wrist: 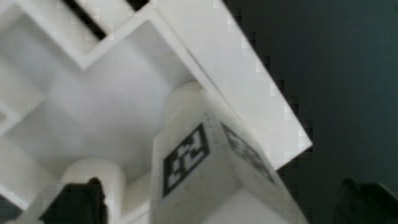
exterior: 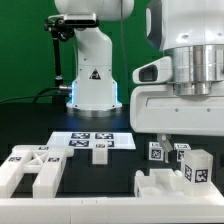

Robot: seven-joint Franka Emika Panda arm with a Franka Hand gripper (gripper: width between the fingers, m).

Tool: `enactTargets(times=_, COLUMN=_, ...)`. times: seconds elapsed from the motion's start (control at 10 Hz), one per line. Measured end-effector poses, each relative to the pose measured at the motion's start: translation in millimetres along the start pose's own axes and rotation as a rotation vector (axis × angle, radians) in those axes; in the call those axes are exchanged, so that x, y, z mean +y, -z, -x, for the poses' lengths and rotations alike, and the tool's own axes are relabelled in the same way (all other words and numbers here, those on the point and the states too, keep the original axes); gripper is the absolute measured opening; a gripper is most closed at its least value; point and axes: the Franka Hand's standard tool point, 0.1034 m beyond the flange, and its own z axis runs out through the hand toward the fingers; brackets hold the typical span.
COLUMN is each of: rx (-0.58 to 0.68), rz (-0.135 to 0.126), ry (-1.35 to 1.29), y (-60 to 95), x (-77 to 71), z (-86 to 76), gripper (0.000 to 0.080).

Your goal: Assemble chair

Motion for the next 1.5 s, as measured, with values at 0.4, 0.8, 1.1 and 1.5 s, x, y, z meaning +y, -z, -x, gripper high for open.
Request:
enactTargets(times=0.4, rx=0.012, rz=0.041, ry=0.520, y=-3.3, x=-9.2, z=5.9, gripper=0.0649)
enactTargets(times=0.8, rx=0.018, rz=0.044, ry=0.352, y=-3.3, x=-4.9, z=2.7, gripper=0.0291)
enactTargets(times=1.1, rx=0.020, rz=0.041, ry=0.027, y=-4.1, x=-3.6, z=3.2, gripper=0.0291)
enactTargets(times=1.5, rx=-0.049, rz=0.069, ry=-0.752, y=-5.0, x=-7.8, z=2.3, gripper=0.0291)
